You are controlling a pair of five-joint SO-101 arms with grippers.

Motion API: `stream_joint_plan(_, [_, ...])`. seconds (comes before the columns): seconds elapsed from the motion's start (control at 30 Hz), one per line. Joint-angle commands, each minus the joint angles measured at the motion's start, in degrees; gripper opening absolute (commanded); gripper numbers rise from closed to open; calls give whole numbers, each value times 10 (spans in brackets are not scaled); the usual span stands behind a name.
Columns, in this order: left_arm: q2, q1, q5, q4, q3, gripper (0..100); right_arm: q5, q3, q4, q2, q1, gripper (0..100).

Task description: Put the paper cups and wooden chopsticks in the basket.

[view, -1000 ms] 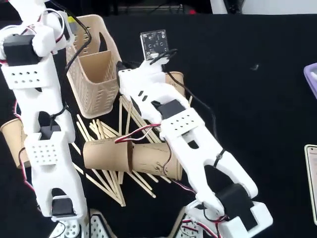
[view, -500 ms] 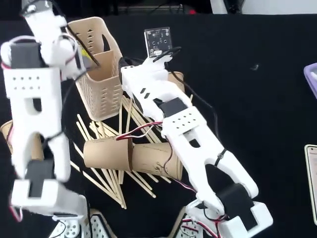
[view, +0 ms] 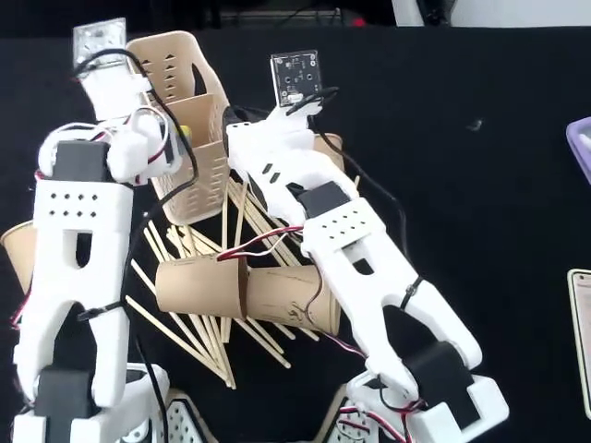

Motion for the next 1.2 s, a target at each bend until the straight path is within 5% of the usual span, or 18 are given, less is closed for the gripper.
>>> stream_joint_plan(0.0, [-16, -12, 13, -24, -1, 214, -1, -6, -11, -6, 17, 10])
stream_joint_plan(0.2, [-15, -11, 14, -37, 7, 207, -2, 7, -11, -10, 18, 10])
stream_joint_plan(0.37, [-11, -3, 14, -69, 9, 25, -4, 14, -11, -10, 18, 10])
stream_joint_plan(0.8, [98, 25, -57, -259, -10, 30, -1, 104, -16, -141, 18, 11])
stream_joint_plan(0.97, [135, 57, -80, -267, -46, 30, 2, 123, -36, -128, 18, 13])
stream_joint_plan(1.17, [156, 63, -87, -234, -43, 30, 111, 105, -25, -138, 46, 252])
